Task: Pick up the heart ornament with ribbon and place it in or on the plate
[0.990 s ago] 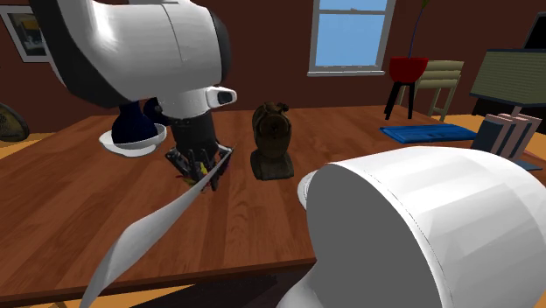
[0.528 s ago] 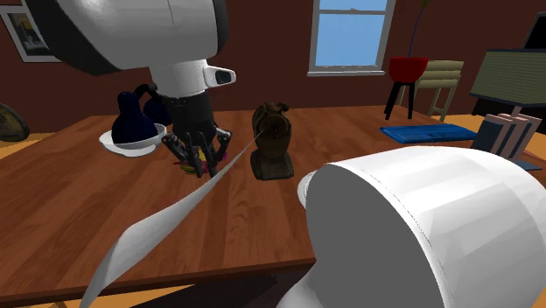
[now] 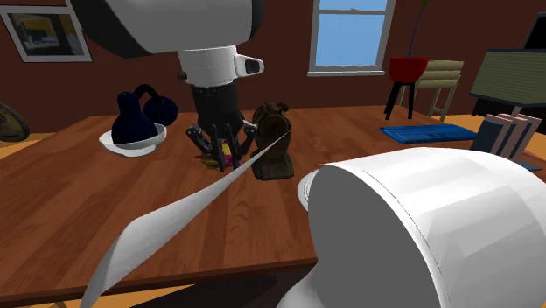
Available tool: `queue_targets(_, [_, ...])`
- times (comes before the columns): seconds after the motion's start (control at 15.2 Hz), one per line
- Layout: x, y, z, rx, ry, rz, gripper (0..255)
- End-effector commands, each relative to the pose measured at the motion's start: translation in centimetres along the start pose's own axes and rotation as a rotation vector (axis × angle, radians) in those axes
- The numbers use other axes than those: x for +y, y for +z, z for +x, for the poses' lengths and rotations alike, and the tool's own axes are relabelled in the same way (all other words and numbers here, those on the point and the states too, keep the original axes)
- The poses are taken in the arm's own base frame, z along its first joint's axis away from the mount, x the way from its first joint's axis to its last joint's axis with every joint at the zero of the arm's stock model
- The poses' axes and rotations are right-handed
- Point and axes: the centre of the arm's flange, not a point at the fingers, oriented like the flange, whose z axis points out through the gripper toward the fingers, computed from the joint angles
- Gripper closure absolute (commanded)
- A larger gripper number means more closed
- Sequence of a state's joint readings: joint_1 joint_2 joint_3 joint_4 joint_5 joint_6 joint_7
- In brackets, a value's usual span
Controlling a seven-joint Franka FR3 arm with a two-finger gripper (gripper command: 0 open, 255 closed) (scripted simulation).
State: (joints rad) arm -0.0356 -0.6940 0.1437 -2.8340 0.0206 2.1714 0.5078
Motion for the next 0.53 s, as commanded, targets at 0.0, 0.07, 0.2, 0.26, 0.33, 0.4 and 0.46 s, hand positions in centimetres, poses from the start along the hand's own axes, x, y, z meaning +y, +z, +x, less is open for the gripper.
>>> queue_targets(0.0, [2.6, -0.1, 0.0, -0.001, -0.001, 0.000, 255])
queue_targets(0.07, [3.9, -0.1, -0.1, -0.001, -0.001, 0.000, 255])
queue_targets(0.2, [6.6, 0.0, -0.2, -0.001, -0.001, 0.000, 255])
queue_targets(0.26, [7.9, 0.1, -0.2, -0.001, -0.001, 0.000, 255])
queue_targets(0.33, [9.2, 0.1, -0.3, -0.001, -0.001, 0.000, 255])
queue_targets(0.4, [10.5, 0.1, -0.3, -0.001, -0.001, 0.000, 255])
queue_targets(0.46, [11.8, 0.2, -0.4, -0.001, -0.001, 0.000, 255])
